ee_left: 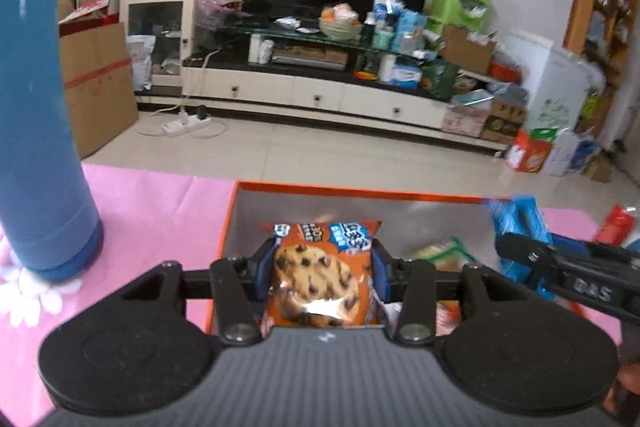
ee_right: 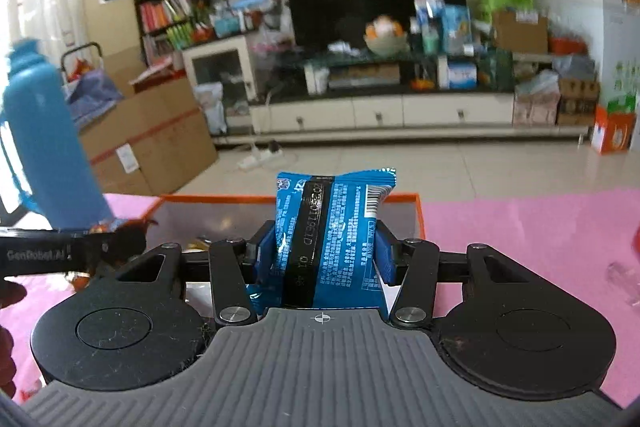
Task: Organize snacks
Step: 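Carry the cookie packet and blue bar over the orange box and release both, then move both grippers back over the remaining snacks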
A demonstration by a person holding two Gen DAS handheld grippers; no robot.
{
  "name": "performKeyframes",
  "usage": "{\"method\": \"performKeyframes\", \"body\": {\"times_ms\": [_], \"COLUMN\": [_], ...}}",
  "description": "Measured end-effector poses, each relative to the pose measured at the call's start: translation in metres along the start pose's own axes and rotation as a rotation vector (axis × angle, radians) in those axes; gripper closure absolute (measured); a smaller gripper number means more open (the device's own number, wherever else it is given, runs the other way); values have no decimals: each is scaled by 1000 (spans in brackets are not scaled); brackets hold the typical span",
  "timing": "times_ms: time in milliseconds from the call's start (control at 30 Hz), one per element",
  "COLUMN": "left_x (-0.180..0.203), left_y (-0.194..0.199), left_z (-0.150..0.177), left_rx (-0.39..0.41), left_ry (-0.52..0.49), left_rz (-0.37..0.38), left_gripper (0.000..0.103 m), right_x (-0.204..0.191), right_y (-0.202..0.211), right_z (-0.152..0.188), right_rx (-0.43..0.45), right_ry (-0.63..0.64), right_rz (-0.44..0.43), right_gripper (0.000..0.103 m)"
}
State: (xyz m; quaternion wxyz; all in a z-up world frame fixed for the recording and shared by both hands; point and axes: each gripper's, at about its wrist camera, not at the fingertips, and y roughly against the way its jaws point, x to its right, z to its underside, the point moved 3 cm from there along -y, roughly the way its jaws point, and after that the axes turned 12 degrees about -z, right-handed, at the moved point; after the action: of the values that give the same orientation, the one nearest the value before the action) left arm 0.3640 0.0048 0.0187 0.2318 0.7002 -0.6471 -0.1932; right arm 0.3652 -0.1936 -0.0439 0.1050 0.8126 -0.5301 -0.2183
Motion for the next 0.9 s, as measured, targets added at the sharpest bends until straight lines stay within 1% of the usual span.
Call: {"method": "performKeyframes", "body": {"times_ms": [33,67,100,133,167,200,233,267,367,467,567,667,733,833,900], "left_x": [-2,-6,-11,-17,-24,-29,-36,-40,-56,-69,-74,-73,-66,-48,-33], "left_y": [-5,-5,0,8,18,26,38,47,83,111,133,147,153,157,157], "left_z": [0,-1,-1,0,3,4,9,15,43,78,121,164,186,203,201], "left_rx": [-18,-25,-18,-1,17,27,35,36,28,-4,-67,-153,-199,-246,-249], "left_ry": [12,32,52,75,89,94,98,98,74,49,44,64,76,51,13], "left_rz": [-5,7,31,49,48,42,38,38,28,2,-14,-1,16,57,79], "left_gripper": [43,42,41,40,40,38,38,37,35,33,32,32,32,32,32], "right_x": [5,10,13,15,15,14,12,9,0,-6,-14,-16,-12,3,18], "right_y": [-10,-15,-16,-13,-8,1,8,16,38,61,78,104,125,157,177], "right_z": [2,3,3,2,0,-4,-6,-8,-9,3,23,59,84,121,139], "right_rx": [-13,-11,-4,12,36,65,86,106,130,126,72,28,4,-31,-42], "right_ry": [-15,-38,-54,-62,-60,-53,-47,-42,-76,-105,-92,-87,-114,-166,-173], "right_rz": [-2,6,15,16,14,25,34,37,-15,-60,-76,-50,-30,14,82], "right_gripper": [67,66,59,44,37,28,23,22,11,9,9,9,9,9,9]}}
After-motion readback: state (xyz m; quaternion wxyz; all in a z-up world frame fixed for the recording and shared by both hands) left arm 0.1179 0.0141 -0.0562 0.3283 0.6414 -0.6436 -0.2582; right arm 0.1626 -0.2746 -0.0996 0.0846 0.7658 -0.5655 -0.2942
